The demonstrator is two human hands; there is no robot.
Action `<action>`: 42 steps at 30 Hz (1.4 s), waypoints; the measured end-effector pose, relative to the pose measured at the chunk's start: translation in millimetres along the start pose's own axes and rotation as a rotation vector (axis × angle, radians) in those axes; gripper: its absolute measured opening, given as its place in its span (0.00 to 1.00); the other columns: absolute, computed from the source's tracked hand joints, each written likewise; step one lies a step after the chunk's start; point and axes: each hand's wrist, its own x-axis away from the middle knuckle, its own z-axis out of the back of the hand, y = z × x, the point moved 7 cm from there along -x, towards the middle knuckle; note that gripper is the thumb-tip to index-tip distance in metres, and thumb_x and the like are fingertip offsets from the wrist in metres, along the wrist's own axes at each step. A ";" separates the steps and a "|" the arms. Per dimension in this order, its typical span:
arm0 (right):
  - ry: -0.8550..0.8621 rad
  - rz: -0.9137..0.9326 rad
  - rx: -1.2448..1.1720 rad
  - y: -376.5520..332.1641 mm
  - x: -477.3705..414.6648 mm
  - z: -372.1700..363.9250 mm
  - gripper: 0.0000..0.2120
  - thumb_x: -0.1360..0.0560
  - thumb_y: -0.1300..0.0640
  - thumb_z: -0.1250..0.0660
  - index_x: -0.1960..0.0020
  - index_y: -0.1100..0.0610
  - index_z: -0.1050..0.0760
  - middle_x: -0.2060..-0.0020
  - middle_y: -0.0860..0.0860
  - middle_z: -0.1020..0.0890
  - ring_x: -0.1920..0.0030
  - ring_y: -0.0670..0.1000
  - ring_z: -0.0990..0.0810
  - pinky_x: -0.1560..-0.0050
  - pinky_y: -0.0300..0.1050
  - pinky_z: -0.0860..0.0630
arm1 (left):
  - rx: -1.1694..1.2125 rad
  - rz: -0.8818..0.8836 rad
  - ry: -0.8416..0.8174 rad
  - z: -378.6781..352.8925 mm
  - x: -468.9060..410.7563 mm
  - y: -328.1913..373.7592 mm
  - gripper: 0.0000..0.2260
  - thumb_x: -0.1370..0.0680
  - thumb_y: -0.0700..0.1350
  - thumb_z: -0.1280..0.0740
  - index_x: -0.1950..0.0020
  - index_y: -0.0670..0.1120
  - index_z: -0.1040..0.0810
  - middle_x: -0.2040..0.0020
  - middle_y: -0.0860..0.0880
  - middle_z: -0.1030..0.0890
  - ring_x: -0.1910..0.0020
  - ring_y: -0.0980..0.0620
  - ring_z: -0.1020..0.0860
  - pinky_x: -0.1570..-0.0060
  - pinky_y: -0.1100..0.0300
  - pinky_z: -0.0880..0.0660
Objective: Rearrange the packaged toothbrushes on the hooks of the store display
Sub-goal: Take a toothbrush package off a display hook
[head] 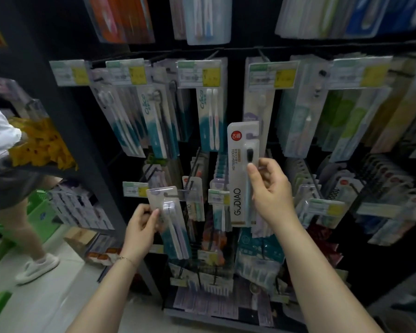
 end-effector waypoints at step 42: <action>-0.022 0.049 0.118 -16.0 -50.3 28.0 0.11 0.21 0.41 0.39 0.47 0.48 0.27 0.59 0.46 0.19 0.58 0.44 0.21 0.59 0.42 0.23 | 0.091 -0.228 0.147 -59.5 -38.4 180.8 0.09 0.17 0.49 0.37 0.54 0.46 0.28 0.64 0.43 0.25 0.68 0.47 0.30 0.66 0.50 0.30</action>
